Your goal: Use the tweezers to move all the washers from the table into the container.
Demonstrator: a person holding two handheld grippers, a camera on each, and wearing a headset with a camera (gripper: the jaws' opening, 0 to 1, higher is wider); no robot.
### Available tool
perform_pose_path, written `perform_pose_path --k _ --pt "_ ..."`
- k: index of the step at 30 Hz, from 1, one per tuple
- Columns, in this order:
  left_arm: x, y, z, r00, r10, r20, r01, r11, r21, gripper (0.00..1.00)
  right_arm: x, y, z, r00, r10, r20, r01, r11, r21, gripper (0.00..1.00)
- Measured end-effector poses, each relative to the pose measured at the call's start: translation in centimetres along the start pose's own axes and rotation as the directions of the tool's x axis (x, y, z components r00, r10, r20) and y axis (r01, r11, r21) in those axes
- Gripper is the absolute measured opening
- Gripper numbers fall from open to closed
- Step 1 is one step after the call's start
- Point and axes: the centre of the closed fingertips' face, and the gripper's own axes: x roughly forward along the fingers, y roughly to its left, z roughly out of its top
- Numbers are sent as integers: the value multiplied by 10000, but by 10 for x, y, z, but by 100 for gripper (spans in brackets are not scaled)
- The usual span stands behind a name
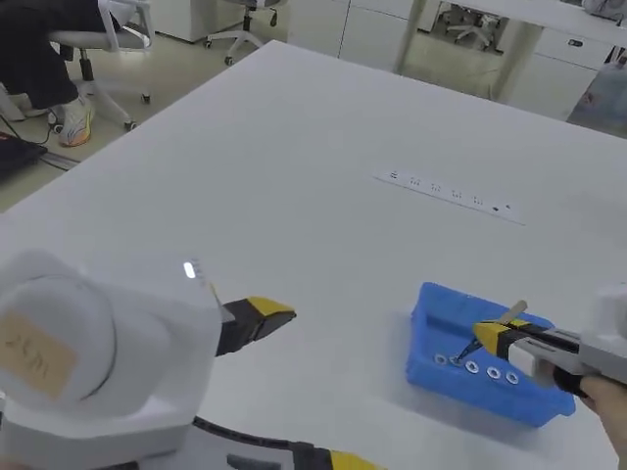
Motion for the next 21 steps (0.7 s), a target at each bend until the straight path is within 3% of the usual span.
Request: perform_pose_path --k 6,11,14,17,21 --pt "0 -1 0 10000 -53 30 53 10000 17 78 -16 5 9 9992 16 401 -18 10000 57 3" --pt "3 0 6 9995 -109 283 107 9999 101 70 -41 16 25 9934 214 1125 -203 9997 -106 3" --pt "10 -3 6 9988 -487 100 480 9972 575 56 -59 31 28 9886 659 1356 -623 9976 -309 3" --pt "20 -13 11 9933 -1156 62 1147 9902 802 41 -71 44 21 9863 1132 1199 -1050 9918 -725 3" --pt "35 -24 11 9840 -1772 -200 1783 9755 1286 26 -81 58 3 9837 1710 550 -1618 9766 -1413 3"
